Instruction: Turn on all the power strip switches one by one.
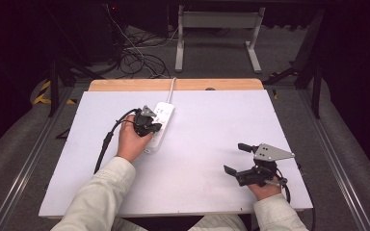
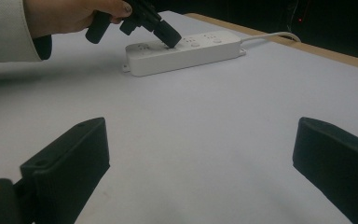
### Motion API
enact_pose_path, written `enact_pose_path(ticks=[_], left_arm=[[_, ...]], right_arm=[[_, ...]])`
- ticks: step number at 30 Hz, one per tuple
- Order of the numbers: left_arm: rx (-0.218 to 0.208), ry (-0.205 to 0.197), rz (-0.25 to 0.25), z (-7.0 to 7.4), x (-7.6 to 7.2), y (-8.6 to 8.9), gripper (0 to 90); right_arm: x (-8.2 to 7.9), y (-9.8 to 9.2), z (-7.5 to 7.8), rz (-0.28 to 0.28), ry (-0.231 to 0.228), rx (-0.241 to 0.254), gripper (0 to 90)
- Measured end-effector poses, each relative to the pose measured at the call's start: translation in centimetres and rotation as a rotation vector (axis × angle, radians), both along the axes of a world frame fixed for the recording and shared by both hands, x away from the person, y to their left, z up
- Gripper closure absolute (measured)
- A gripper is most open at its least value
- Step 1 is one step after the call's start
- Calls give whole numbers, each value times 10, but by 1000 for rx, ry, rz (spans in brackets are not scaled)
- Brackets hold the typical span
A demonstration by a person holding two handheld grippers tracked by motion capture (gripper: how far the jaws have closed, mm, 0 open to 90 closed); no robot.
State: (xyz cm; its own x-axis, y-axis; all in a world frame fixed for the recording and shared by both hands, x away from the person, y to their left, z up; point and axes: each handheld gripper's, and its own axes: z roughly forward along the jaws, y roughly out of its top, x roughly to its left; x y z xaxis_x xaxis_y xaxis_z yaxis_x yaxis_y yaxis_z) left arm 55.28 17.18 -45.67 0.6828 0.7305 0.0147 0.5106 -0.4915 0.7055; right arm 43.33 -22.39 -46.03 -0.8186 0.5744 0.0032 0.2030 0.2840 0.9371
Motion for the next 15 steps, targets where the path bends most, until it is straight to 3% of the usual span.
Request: enact_pose_path(ticks=[4, 13, 15], left_arm=[[-11, 10, 3, -1, 0, 1, 900], [16, -20, 14, -2, -1, 0, 900], [0, -12, 19, -3, -1, 1, 900]], right_arm=[[0, 0, 0, 1, -1, -1, 42], [0, 1, 0, 2, 3, -6, 42], [0, 1, 0, 3, 3, -4, 42]])
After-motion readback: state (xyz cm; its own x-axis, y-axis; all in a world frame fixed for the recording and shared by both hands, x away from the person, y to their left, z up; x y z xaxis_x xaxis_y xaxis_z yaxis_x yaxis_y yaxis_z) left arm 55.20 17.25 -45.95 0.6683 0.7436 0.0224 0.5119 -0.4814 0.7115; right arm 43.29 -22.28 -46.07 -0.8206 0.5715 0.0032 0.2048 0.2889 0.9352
